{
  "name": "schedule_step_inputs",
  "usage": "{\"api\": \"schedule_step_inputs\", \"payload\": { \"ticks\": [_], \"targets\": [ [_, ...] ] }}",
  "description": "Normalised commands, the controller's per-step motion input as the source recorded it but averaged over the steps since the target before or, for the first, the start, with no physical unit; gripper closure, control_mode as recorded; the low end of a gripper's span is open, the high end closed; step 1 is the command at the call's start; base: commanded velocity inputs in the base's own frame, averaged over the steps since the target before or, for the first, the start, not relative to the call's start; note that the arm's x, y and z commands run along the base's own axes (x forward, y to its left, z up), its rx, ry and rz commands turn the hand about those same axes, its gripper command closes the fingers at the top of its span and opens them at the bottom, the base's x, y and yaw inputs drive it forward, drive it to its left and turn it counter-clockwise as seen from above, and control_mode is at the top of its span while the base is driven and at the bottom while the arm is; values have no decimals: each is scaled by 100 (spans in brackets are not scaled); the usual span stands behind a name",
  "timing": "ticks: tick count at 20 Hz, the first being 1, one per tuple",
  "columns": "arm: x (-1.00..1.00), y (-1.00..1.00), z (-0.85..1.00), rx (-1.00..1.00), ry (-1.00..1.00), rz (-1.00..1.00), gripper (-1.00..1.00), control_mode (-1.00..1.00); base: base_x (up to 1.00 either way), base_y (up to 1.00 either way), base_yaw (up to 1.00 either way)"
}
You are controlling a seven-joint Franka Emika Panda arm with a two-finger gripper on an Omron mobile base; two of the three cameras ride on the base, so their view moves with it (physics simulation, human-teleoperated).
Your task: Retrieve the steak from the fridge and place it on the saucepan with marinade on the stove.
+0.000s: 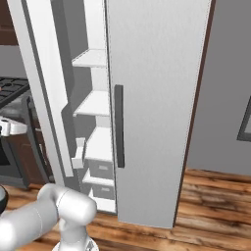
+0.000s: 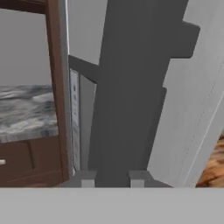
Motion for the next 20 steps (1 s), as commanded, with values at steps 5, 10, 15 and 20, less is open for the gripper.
{"api": "schedule_step_inputs", "payload": {
  "ticks": [5,10,15,20],
  "targets": [
    [-84,-31,0,0,-17,1,-100,-100,0,0,0],
    [-82,-52,8,0,-28,0,-100,-100,0,0,0],
    [-43,-98,6,0,-18,0,-100,-100,0,0,0],
    [-14,-100,0,0,-5,0,-100,-100,0,0,0]
  ]
}}
